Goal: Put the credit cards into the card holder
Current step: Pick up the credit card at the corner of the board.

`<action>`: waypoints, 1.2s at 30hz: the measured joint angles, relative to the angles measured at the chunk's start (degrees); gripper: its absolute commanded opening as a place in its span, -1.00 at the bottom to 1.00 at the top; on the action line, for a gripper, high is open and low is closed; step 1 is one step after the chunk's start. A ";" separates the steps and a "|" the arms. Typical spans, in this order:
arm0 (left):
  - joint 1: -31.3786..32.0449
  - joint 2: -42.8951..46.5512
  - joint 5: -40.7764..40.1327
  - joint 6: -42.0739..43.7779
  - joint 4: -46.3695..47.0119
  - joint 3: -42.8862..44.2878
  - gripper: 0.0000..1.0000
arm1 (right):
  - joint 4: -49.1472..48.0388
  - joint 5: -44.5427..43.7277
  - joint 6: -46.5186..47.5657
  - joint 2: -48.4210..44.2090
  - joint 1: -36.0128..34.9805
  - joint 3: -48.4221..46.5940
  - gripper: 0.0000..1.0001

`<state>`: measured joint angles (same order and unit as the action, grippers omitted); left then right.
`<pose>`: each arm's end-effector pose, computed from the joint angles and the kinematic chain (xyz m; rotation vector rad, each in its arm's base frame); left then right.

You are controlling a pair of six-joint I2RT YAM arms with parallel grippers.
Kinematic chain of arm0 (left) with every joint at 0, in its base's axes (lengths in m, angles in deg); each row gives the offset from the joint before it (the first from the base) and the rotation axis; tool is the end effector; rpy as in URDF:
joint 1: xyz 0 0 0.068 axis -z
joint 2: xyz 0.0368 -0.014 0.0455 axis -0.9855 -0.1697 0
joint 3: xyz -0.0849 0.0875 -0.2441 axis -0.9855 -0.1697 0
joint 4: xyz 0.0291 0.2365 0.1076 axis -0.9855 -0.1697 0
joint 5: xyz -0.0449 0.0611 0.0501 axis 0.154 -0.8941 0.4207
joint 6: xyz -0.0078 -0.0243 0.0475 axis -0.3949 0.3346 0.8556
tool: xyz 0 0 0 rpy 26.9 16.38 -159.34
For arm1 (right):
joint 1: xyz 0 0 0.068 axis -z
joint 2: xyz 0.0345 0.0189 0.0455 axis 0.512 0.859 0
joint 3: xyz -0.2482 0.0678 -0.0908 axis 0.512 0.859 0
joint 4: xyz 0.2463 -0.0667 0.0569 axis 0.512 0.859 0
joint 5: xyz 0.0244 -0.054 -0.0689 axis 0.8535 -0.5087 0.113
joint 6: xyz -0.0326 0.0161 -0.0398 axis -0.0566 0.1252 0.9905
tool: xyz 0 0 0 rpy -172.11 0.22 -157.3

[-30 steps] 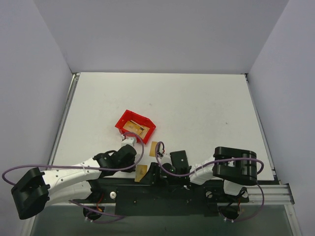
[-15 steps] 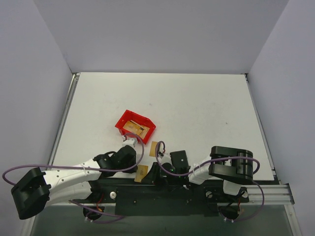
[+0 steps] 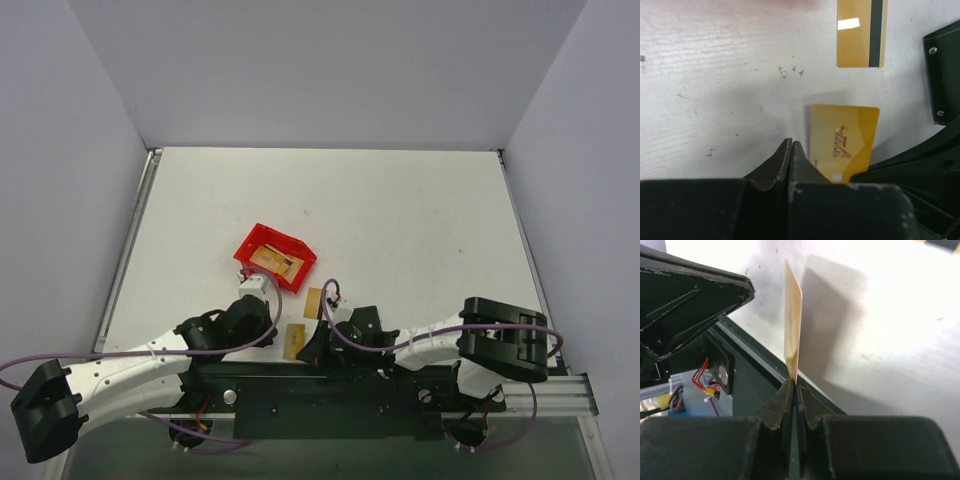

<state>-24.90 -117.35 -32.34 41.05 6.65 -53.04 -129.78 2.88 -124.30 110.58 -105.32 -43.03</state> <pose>0.0998 -0.1302 0.1652 0.0891 2.4674 -0.5412 0.0733 0.2604 0.1324 -0.0581 2.3312 1.5111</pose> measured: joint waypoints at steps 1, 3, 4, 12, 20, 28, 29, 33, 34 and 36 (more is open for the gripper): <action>-0.17 0.70 -0.68 0.02 -0.24 0.13 -0.79 | 1.46 -0.20 0.76 -1.22 0.37 -0.04 -1.00; -0.92 2.25 -2.27 0.22 -0.83 0.79 -0.69 | 5.62 -0.74 2.89 -4.90 1.70 -0.04 -1.00; -1.33 2.89 -3.10 0.35 -1.11 1.38 -0.66 | 7.43 -1.09 3.96 -6.82 2.45 -0.04 -1.00; -4.79 7.89 -6.80 3.23 -0.42 7.34 0.43 | 19.23 -0.79 13.18 -21.24 9.77 -0.04 -1.00; -10.19 12.39 -0.87 7.85 9.16 8.07 0.61 | 18.95 17.07 20.44 -27.15 25.29 -0.15 -1.00; -14.58 10.16 14.56 7.67 23.39 8.07 0.66 | 6.12 40.33 17.94 -25.14 35.63 -0.81 -1.00; -14.86 9.27 16.46 7.37 25.07 8.07 0.66 | 4.15 42.01 16.98 -24.35 36.04 -0.87 -1.00; -15.47 5.31 22.49 6.19 29.70 8.07 0.65 | -7.23 48.76 11.06 -20.15 37.11 -0.90 -1.00; -15.58 4.63 23.74 6.05 30.40 8.07 0.65 | -10.05 49.92 9.68 -19.21 37.11 -0.90 -1.00; -15.82 3.80 25.66 5.90 31.21 8.07 0.60 | -14.16 51.56 7.37 -17.97 37.24 -0.90 -1.00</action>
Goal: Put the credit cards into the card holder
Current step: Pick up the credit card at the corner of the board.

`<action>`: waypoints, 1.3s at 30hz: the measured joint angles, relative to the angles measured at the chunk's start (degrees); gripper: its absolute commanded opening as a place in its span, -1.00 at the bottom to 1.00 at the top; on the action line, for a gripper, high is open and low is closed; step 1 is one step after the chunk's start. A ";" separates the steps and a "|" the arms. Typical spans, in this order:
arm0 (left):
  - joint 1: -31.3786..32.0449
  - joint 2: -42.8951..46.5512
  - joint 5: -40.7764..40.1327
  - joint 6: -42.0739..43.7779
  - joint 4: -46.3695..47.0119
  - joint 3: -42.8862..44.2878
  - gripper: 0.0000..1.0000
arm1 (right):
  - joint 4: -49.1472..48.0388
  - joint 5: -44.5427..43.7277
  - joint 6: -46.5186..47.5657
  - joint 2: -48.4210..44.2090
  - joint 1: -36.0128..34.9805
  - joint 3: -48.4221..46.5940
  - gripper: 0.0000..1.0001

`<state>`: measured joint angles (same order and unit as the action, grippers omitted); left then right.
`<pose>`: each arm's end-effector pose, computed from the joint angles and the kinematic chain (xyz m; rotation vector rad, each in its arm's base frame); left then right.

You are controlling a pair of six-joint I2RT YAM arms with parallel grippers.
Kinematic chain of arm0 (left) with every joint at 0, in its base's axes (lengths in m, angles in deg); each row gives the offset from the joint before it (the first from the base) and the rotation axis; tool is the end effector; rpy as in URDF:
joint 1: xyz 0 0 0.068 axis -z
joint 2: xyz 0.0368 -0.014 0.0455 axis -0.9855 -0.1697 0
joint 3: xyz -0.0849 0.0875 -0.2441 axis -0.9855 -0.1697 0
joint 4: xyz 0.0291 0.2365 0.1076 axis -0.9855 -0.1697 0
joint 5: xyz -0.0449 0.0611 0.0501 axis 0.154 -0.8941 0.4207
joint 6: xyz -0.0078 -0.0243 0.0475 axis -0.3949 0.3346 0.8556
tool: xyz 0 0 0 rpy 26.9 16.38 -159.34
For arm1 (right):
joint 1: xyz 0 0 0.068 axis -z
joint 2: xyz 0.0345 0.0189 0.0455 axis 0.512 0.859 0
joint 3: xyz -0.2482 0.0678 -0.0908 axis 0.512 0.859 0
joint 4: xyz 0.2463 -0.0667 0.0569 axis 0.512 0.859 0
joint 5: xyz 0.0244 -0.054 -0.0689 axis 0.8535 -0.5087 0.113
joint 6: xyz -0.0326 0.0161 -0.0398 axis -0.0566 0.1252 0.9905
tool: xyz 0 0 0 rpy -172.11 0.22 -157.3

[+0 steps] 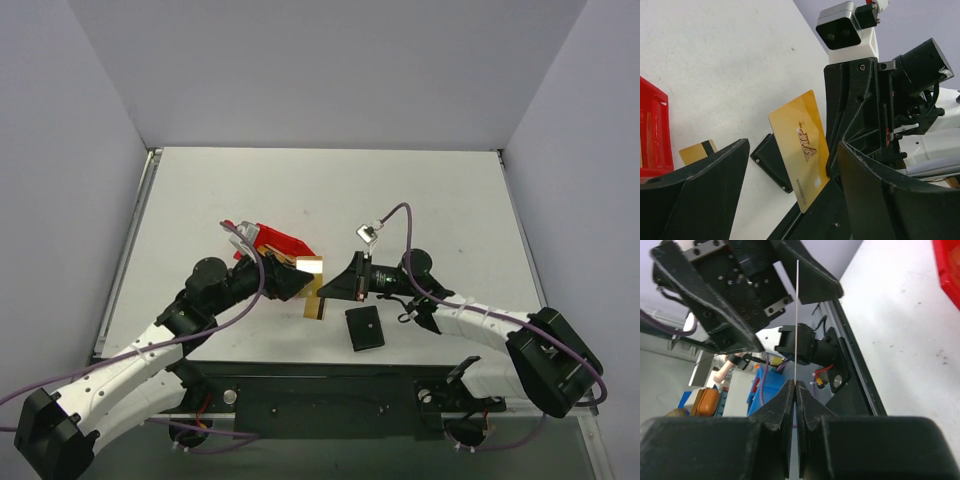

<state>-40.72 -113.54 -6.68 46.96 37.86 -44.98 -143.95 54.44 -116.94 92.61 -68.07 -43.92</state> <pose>0.1465 -0.1309 0.2757 0.1689 1.8179 -1.2099 0.1748 0.1672 0.2380 -0.5208 1.7222 1.9408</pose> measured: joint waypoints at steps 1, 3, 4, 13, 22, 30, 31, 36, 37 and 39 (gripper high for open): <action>-0.20 -0.24 0.81 -0.09 0.33 0.00 0.52 | -1.92 0.72 -0.96 0.42 0.11 0.00 -1.00; -0.52 -0.35 1.92 -0.44 1.14 -0.09 0.28 | -4.28 1.73 -2.19 0.68 0.13 -0.02 -1.00; -0.74 -0.35 2.60 -0.59 1.81 -0.20 0.19 | -5.09 2.12 -2.62 0.68 0.13 -0.09 -1.00; -2.19 -0.66 6.75 -3.58 6.78 -1.09 -0.77 | -2.75 2.49 -0.59 0.52 0.13 -1.31 -0.90; -2.99 -2.14 9.22 -5.97 10.67 -2.03 -1.00 | 6.78 0.26 6.16 -4.46 0.13 -1.51 -0.28; -3.32 -4.66 12.50 -8.92 16.20 -4.31 -1.00 | 11.47 -1.99 11.21 -7.45 0.17 -2.97 -0.27; -3.37 -4.87 12.83 -9.16 16.65 -4.42 -1.00 | 11.78 -2.19 11.65 -7.45 0.17 -3.37 -0.27; -3.67 -4.96 13.25 -10.45 18.91 -5.01 -1.00 | 11.96 -3.08 12.92 -7.45 0.17 -4.22 -0.30; -3.72 -4.96 13.25 -10.82 19.54 -5.35 -1.00 | 11.93 -3.26 13.05 -7.45 0.17 -4.31 -0.31; -3.72 -4.96 13.22 -11.76 20.81 -6.29 -1.00 | 11.91 -3.54 13.29 -7.37 0.17 -4.37 -0.31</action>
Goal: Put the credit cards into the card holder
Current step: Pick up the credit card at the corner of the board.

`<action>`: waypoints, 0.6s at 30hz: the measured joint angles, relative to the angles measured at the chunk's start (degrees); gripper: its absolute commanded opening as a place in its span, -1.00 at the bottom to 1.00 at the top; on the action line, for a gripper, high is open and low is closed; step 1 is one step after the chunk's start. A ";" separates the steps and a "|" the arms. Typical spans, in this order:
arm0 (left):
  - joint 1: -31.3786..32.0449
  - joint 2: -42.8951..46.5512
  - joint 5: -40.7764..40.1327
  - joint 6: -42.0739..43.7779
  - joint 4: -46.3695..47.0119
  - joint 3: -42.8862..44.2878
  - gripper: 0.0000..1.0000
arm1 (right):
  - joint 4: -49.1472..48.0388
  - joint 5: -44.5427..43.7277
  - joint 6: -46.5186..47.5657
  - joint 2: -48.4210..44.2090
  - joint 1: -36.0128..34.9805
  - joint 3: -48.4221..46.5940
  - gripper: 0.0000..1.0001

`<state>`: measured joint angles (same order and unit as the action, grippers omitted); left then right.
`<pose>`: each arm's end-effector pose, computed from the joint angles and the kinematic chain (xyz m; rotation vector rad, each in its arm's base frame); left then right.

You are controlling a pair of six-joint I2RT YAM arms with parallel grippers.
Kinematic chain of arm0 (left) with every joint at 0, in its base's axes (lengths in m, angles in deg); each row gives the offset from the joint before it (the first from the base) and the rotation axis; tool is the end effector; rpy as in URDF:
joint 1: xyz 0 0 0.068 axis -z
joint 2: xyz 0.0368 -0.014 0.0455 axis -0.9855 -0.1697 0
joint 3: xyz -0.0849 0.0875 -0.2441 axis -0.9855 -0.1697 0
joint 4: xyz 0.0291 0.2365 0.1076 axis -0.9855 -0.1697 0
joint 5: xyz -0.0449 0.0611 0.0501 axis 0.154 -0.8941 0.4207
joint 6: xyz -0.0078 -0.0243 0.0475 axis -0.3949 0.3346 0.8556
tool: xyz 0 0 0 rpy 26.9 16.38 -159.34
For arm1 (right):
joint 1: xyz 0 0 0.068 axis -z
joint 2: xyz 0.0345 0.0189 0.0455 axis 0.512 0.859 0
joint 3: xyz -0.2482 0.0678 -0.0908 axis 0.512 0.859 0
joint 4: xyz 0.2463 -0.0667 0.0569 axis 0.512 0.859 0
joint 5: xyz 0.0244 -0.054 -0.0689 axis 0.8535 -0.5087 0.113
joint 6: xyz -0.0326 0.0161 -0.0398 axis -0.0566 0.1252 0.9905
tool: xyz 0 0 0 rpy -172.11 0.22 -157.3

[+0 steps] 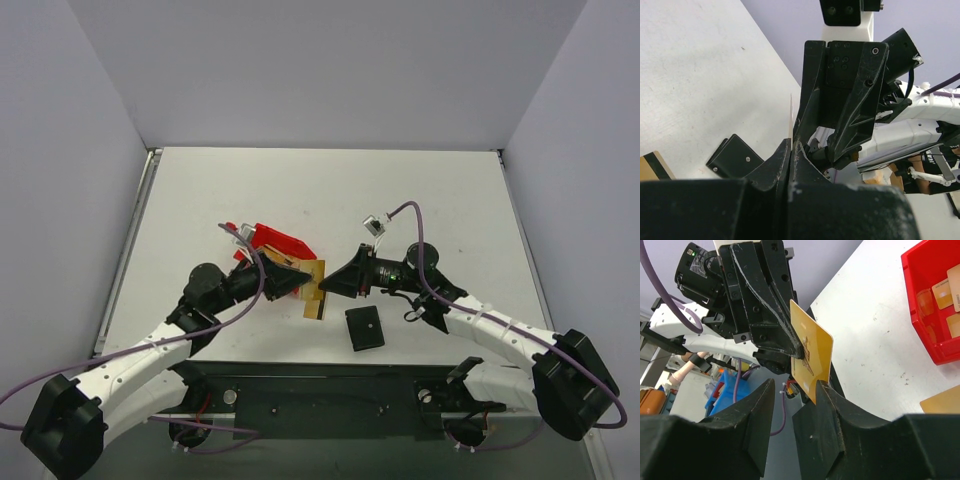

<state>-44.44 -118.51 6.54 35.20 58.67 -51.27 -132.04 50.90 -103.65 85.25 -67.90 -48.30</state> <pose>0.1555 -0.1313 0.2600 0.1700 1.7226 -1.5253 0.1728 0.1629 0.2706 -0.6193 1.5876 1.7421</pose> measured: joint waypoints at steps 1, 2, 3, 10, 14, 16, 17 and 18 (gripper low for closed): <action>0.00 0.00 0.00 -0.37 0.66 -0.55 -1.00 | 0.00 -0.15 0.11 0.04 0.00 0.00 -0.31; 0.00 0.02 -0.02 -0.76 1.07 -1.01 -1.00 | 0.02 -0.37 0.17 0.09 0.00 0.00 -0.31; 0.00 0.11 -0.04 -1.14 1.11 -1.36 -1.00 | 0.02 -0.66 0.35 0.11 0.00 0.00 -0.31; 0.15 3.54 -1.11 -0.98 -0.11 -1.68 -1.00 | 7.06 -6.03 5.35 -2.82 0.00 -0.11 -0.30; 0.15 5.25 -1.53 -0.44 -0.70 -1.29 -1.00 | 12.35 -9.16 8.96 -5.38 0.00 -0.57 -0.29; 0.15 5.29 -1.55 -0.33 -0.68 -1.18 -1.00 | 13.09 -10.05 9.84 -5.73 0.00 -0.87 -0.29; 0.15 5.22 -1.55 -0.35 -0.68 -1.18 -1.00 | 13.03 -10.08 9.90 -5.73 0.00 -0.87 -0.29; 0.15 5.09 -1.53 -0.37 -0.63 -1.18 -1.00 | 12.92 -10.08 9.84 -5.70 0.00 -0.87 -0.29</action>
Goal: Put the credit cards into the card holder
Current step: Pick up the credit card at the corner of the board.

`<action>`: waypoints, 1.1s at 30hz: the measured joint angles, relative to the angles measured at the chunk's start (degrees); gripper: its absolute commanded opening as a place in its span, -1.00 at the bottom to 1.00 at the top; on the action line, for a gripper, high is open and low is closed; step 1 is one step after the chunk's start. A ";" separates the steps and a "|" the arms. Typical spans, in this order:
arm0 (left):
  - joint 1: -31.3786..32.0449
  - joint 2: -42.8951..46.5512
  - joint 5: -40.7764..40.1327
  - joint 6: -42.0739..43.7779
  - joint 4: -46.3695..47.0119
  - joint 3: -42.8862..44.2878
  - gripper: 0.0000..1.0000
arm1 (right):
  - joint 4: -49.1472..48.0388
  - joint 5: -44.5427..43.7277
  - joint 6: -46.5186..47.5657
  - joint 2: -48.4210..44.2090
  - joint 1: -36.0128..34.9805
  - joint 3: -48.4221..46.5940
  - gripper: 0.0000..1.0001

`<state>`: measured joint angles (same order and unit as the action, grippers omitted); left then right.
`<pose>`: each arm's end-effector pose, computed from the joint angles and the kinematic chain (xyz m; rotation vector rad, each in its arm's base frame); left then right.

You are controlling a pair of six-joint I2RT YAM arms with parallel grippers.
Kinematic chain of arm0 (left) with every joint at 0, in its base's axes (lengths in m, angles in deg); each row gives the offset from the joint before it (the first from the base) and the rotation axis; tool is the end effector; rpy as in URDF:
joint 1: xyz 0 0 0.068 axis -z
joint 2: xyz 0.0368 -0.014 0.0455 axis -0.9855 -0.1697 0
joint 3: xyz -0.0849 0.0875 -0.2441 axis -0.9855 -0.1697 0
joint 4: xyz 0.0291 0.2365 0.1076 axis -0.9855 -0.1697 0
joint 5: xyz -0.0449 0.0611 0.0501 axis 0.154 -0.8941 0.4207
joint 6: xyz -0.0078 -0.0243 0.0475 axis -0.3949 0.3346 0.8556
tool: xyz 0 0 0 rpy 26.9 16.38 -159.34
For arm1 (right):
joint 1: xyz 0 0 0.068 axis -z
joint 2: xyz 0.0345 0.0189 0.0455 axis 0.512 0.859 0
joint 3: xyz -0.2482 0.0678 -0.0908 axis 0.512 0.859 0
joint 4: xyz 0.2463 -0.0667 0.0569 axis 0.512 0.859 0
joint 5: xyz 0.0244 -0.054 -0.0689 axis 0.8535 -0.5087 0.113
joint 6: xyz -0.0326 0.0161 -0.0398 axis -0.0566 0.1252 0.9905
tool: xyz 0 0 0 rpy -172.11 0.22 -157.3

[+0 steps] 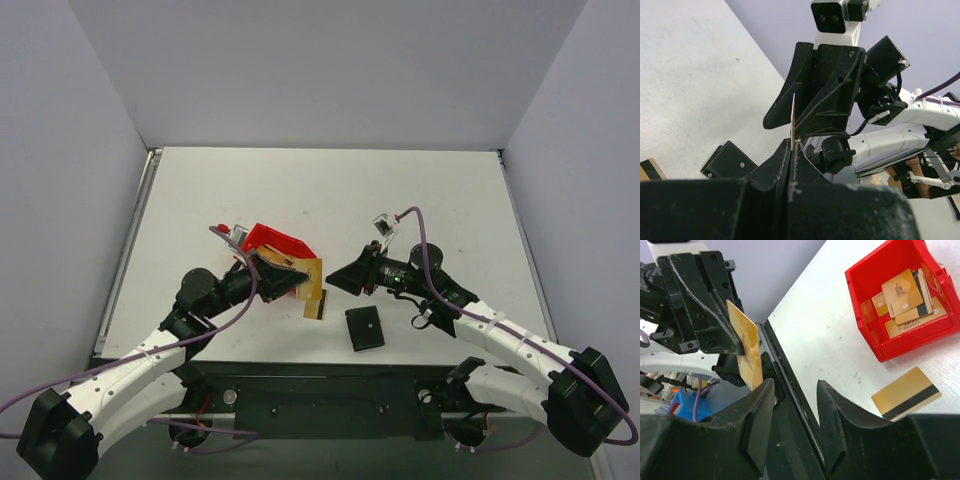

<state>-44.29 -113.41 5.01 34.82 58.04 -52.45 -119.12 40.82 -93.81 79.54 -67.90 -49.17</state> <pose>0.1445 -0.1229 0.2673 0.1582 1.6575 -1.5275 0.1697 0.1547 0.2750 -0.5359 1.6215 1.5106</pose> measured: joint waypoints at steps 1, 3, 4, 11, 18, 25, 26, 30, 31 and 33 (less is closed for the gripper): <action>0.00 -0.15 0.00 -0.20 0.02 0.00 -1.00 | -0.46 0.07 -0.24 0.00 0.00 0.04 -0.29; 0.00 -0.44 -0.02 -0.59 0.09 0.00 -1.00 | -2.03 0.17 -0.81 0.02 0.00 0.09 -0.29; 0.00 -0.55 -0.09 -0.83 0.09 0.00 -1.00 | -3.21 0.31 -1.16 0.04 0.00 0.17 -0.29; 0.00 -0.70 -0.44 -1.31 0.52 0.00 -1.00 | -8.85 1.25 -3.65 0.26 0.00 0.90 -0.28; 0.00 -1.68 -0.42 -1.77 1.99 0.00 -1.00 | -11.45 2.14 -5.14 2.25 -0.09 0.90 -0.28; -0.02 -3.96 -0.17 -2.78 3.61 0.00 -1.00 | -12.59 2.75 -6.10 3.15 -0.50 0.90 -0.30; -0.02 -4.07 -0.15 -2.82 3.72 0.00 -1.00 | -12.74 2.80 -6.21 3.15 -0.61 0.90 -0.30; -0.02 -4.28 -0.11 -3.19 4.81 0.00 -1.00 | -12.74 3.13 -6.36 3.13 -0.87 0.90 -0.31; -0.02 -4.31 -0.09 -3.41 5.09 0.00 -1.00 | -12.74 3.19 -6.38 3.13 -0.87 0.90 -0.31; -0.02 -4.42 0.07 -3.80 5.38 0.04 -1.00 | -12.74 3.23 -6.38 3.13 -1.25 0.90 -0.31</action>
<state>-44.31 -117.83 5.07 31.02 63.41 -52.41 -131.86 44.06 -100.19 82.67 -69.15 -48.27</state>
